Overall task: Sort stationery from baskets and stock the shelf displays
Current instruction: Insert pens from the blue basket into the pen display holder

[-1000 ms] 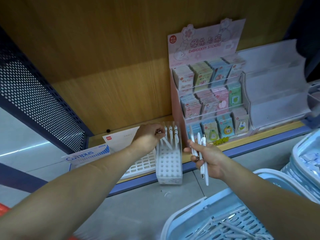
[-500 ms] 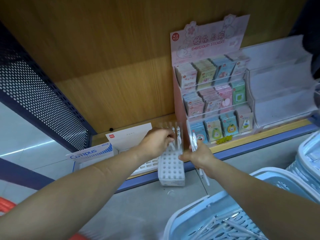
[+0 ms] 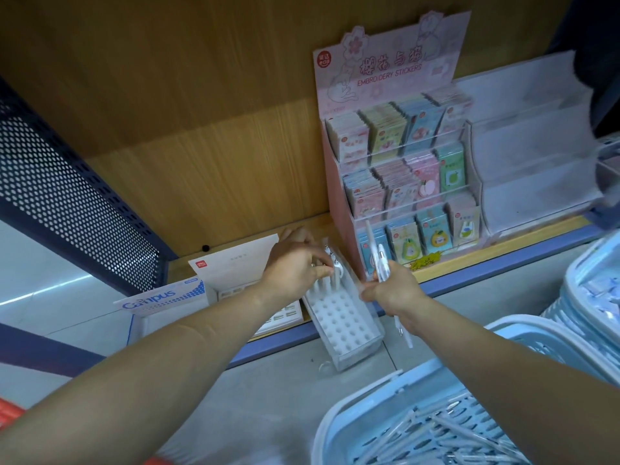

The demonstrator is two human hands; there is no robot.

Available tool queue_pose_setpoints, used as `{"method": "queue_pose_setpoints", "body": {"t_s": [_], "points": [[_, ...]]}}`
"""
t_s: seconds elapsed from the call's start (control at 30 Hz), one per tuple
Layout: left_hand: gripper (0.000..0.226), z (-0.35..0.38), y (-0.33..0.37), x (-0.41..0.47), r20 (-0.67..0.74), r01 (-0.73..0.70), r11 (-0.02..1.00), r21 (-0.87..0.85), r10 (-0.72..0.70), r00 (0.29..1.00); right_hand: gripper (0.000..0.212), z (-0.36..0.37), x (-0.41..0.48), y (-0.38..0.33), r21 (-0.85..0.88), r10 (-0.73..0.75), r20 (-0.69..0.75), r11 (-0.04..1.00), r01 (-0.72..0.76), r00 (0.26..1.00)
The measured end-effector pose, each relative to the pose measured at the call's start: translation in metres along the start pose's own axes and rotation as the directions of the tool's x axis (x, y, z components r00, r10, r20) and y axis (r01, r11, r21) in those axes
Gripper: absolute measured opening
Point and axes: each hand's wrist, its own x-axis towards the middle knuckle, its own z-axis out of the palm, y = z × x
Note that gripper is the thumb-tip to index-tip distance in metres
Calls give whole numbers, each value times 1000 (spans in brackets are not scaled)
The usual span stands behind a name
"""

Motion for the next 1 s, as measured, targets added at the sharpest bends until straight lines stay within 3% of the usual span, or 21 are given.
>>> {"method": "queue_pose_setpoints", "body": {"t_s": [0.17,0.3,0.43,0.57,0.67,0.77,0.87,0.93,1.0], "points": [[10,2,2,1,30,34,999,21,-35,999,29,-1,-6,-3,58,-1,33,998,-1,999],[26,-6,-5,-5,95,-3,998,57,-2,995,12,-1,-12,-7,170,29,40,985,-35,999],[35,-11,-5,-9,122,-8,998,67,0,992,29,-6,-14,-12,243,2,72,970,-20,997],[30,-17,-2,-8,86,-20,998,67,14,996,52,-8,-15,-15,132,-23,120,991,7,993],[21,-23,15,-7,37,22,993,-113,-18,999,54,-8,-20,-20,58,-46,152,998,38,987],[24,-26,35,-8,185,197,843,-500,-119,976,35,-7,-25,-28,182,-82,271,983,33,959],[23,-25,43,-12,292,308,745,-592,-158,943,8,-4,-31,-37,299,-135,357,954,24,924],[22,-29,48,-14,292,342,662,-667,-190,937,7,-3,-32,-41,367,-140,389,930,-13,911],[18,-44,49,-13,293,385,510,-769,-255,922,12,-5,-31,-44,447,-109,396,890,-88,912]]}}
